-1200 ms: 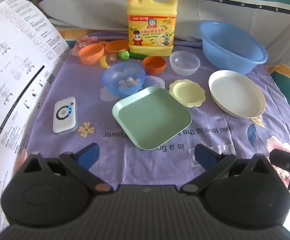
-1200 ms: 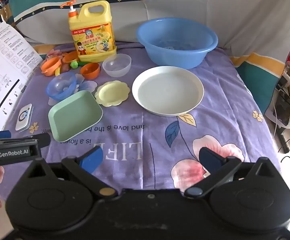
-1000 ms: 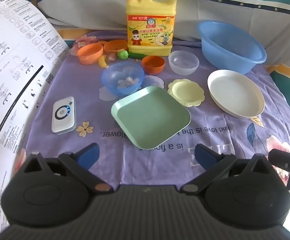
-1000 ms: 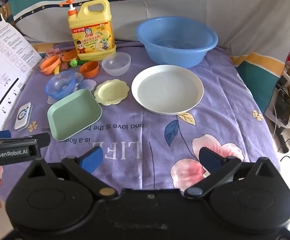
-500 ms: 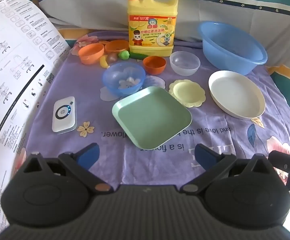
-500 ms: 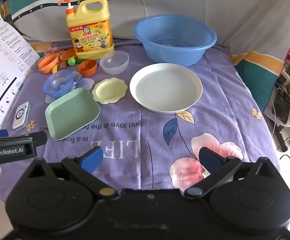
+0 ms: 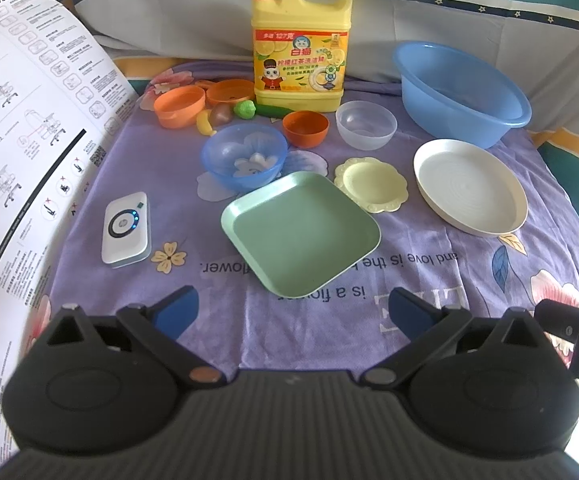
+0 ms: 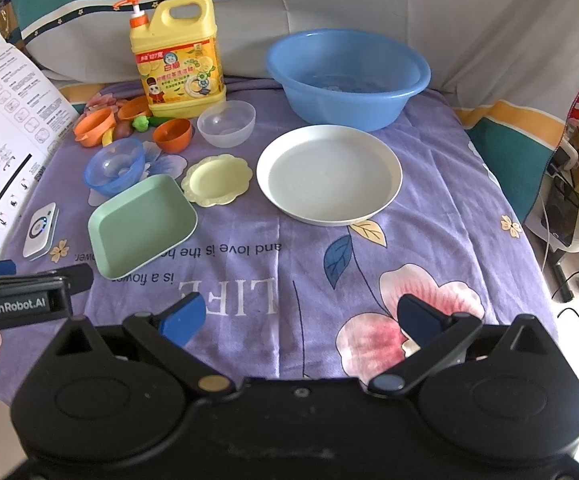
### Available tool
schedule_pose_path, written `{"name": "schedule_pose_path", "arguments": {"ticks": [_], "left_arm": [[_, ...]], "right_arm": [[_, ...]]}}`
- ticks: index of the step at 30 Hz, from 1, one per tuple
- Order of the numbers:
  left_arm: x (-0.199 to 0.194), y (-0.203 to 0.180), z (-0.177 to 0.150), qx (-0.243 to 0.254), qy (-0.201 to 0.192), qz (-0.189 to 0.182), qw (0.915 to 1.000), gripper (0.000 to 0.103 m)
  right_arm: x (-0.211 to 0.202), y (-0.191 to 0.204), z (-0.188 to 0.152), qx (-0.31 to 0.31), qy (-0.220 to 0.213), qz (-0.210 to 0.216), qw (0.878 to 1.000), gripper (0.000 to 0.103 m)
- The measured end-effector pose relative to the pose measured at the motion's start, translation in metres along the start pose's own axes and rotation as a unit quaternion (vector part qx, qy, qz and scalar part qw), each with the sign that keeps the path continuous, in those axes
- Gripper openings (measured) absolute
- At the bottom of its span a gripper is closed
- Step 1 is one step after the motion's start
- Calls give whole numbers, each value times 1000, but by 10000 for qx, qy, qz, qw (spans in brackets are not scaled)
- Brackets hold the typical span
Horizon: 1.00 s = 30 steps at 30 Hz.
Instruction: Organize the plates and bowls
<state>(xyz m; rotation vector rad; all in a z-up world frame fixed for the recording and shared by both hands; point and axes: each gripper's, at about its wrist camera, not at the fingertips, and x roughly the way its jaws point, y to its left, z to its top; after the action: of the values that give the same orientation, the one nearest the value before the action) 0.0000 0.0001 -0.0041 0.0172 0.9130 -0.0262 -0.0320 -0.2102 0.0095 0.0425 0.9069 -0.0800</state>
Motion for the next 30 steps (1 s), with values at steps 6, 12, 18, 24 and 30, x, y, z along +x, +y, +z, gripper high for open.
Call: {"name": "schedule_pose_path", "arguments": {"ticks": [6, 12, 18, 24, 30], "left_arm": [[0, 0, 0, 0, 2, -4, 10000, 103], [0, 0, 0, 2, -2, -2, 10000, 103], [1, -1, -1, 4, 6, -1, 10000, 103], [3, -2, -3, 16, 14, -8, 10000, 103], [3, -2, -3, 13, 22, -11, 10000, 103]], "right_arm": [[0, 0, 0, -5, 11, -9, 10000, 103], [1, 0, 1, -4, 33, -18, 10000, 103], [1, 0, 1, -13, 36, -23, 10000, 103], [2, 0, 1, -8, 42, -23, 10000, 103], [2, 1, 1, -25, 45, -24, 10000, 103]]}}
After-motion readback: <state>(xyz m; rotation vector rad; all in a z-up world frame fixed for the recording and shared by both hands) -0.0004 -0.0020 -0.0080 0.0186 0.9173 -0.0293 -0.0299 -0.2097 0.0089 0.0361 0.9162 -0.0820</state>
